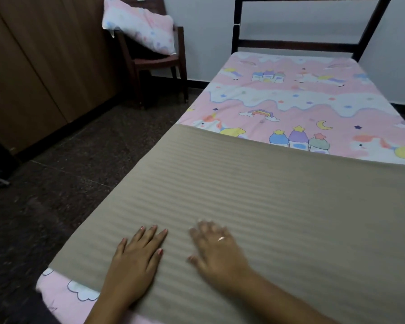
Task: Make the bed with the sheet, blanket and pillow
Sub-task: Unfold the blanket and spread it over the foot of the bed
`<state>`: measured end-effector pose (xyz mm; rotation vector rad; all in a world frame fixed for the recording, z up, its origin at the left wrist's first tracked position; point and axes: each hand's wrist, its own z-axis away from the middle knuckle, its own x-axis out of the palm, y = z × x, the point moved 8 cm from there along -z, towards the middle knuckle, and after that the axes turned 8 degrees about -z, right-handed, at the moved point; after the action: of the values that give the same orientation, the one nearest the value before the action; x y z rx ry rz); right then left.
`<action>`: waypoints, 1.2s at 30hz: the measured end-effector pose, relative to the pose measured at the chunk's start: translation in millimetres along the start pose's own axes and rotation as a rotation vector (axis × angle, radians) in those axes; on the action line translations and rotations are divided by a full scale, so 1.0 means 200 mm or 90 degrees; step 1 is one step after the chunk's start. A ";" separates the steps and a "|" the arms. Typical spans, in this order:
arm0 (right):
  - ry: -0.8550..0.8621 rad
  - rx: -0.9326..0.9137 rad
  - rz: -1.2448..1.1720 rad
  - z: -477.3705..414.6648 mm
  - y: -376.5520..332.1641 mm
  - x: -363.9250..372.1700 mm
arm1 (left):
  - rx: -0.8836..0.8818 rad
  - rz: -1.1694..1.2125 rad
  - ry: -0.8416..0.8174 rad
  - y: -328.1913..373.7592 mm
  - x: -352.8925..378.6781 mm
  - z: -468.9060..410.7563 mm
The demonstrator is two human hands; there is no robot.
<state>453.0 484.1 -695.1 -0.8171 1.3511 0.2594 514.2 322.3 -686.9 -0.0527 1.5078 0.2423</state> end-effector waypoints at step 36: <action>0.076 0.373 0.040 0.61 0.92 -0.35 | 0.173 -0.021 -0.102 0.99 0.16 -0.23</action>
<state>416.5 712.6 -698.9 -0.3014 1.4616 -0.1405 432.9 510.8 -699.4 0.1549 1.3680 0.0128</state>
